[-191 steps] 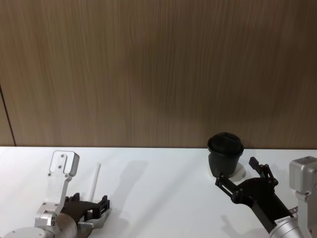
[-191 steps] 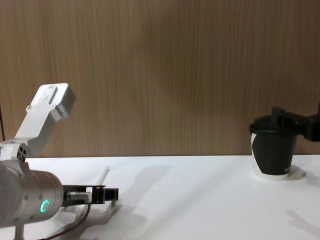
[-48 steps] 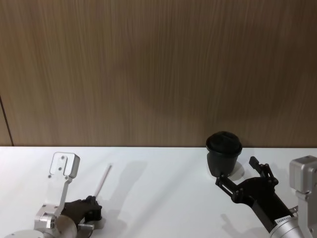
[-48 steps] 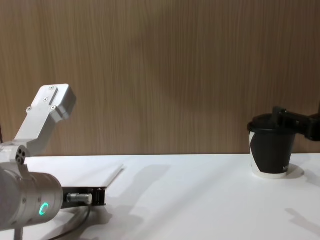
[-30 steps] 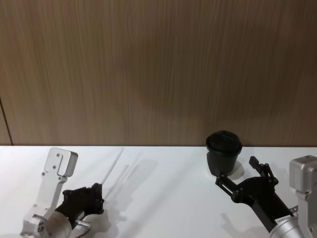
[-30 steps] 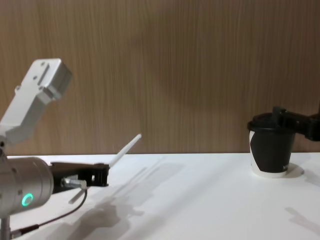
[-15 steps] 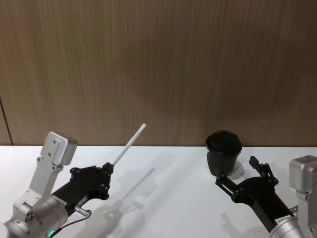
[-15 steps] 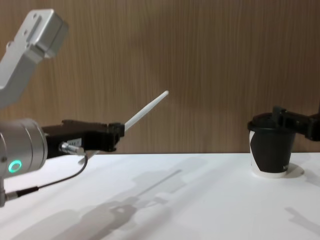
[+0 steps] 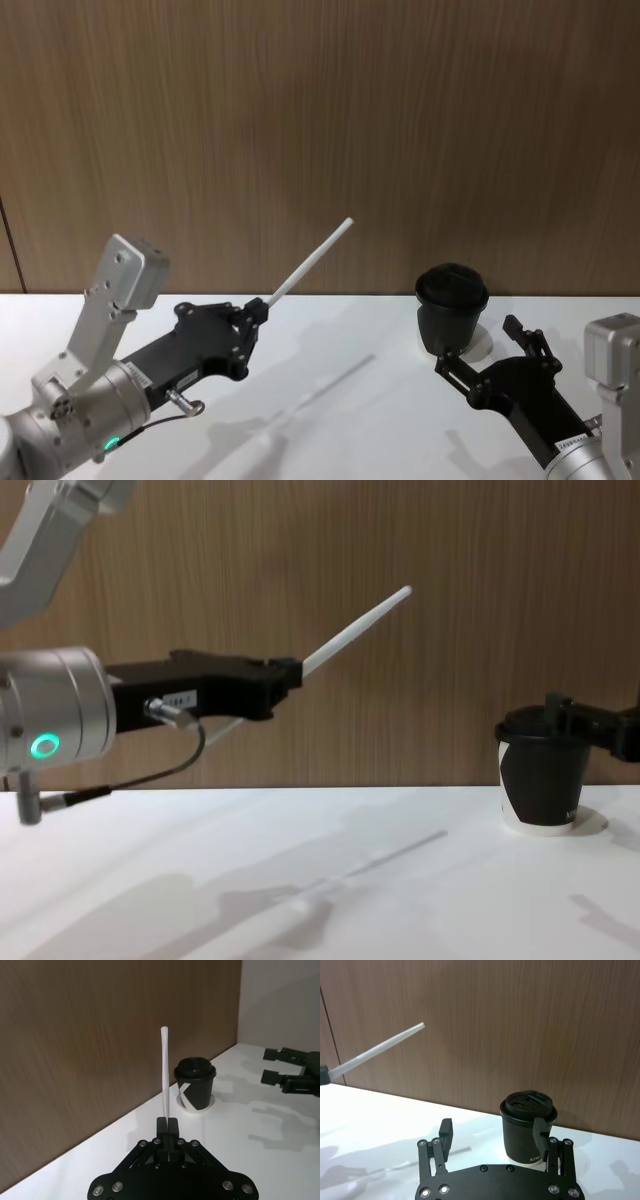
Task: Pick up the straw with one hand, pass it to the other hand, and insert it into the cup.
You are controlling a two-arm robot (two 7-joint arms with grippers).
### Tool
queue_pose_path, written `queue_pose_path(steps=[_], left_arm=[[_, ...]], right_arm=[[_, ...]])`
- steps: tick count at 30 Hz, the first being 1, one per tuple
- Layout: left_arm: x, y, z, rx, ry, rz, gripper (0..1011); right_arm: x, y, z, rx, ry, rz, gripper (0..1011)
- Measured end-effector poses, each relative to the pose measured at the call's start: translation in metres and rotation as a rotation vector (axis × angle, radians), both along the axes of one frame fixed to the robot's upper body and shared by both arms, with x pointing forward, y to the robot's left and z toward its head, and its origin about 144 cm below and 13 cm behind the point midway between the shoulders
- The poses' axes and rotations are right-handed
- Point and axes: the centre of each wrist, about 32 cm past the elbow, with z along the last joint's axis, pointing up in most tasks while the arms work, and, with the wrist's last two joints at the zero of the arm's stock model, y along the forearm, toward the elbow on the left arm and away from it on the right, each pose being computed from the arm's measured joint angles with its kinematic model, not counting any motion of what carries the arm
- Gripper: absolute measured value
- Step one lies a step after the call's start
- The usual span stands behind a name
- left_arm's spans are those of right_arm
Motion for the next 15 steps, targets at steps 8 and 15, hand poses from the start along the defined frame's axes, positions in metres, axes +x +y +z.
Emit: queue_pose_path(steps=[8,15], left_arm=[[0.006,-0.005,0.01,-0.019,-0.036,-0.069,13],[0.011,-0.011,0.015,-0.032,-0.055,-0.113,12]], right_arm=[[0.0,0.0,0.0,0.0,0.0,0.0,1001],[0.0,0.0,0.0,0.0,0.0,0.0,1001]])
